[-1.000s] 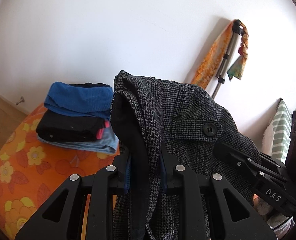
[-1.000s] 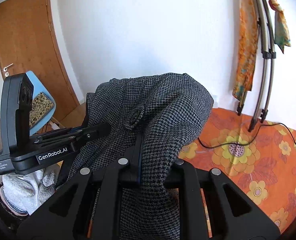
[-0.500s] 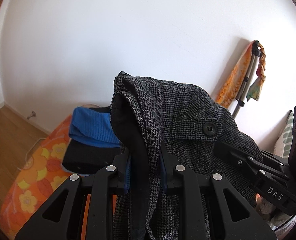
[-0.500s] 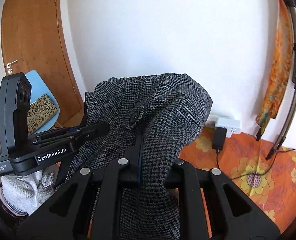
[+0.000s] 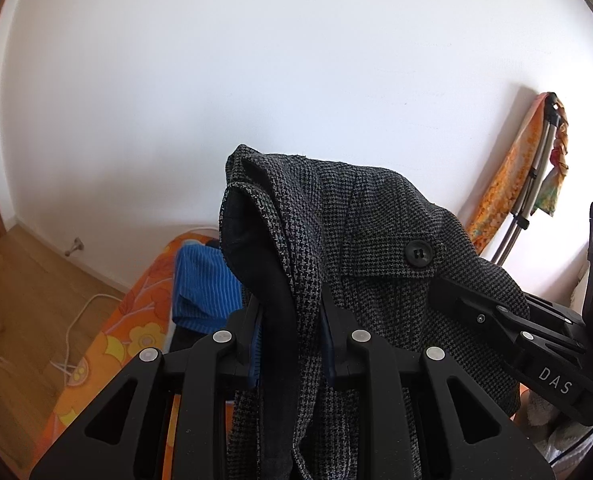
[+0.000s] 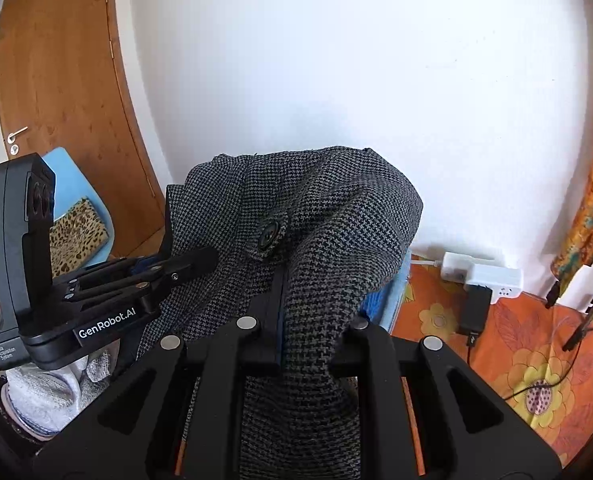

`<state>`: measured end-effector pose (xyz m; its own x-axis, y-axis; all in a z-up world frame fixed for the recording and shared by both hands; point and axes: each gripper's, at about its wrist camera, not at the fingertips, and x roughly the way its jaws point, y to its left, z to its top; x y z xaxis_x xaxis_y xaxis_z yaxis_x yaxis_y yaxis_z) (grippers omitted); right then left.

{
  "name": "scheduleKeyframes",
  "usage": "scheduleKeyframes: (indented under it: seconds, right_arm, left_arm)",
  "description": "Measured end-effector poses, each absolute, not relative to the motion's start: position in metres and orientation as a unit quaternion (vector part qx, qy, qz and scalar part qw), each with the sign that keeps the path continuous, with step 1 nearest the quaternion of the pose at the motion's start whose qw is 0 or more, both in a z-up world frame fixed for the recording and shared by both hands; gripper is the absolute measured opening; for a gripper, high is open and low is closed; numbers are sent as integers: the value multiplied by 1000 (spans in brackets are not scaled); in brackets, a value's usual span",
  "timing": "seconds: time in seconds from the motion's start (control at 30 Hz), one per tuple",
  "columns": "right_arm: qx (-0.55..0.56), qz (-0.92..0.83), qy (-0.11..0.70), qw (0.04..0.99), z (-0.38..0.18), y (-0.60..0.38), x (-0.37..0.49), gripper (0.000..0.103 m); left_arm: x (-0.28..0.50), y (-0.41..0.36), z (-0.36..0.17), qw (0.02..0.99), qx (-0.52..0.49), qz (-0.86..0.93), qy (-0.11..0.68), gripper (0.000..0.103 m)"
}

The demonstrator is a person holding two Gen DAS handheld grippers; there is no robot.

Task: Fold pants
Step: 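Carry the held shorts with both tools toward the stack of folded clothes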

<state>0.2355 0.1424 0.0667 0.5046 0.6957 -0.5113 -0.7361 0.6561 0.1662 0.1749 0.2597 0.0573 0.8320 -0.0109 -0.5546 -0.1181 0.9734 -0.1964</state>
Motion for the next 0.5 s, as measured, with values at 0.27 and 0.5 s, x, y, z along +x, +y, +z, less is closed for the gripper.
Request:
scheduleKeyframes:
  seconds: [0.27, 0.5]
  right_arm:
    - [-30, 411, 284, 866, 67, 182, 274, 14]
    - [-13, 407, 303, 862, 51, 208, 311, 14]
  left_arm:
    - [217, 292, 61, 948, -116, 52, 291, 21]
    - [252, 314, 44, 942, -115, 68, 308, 21]
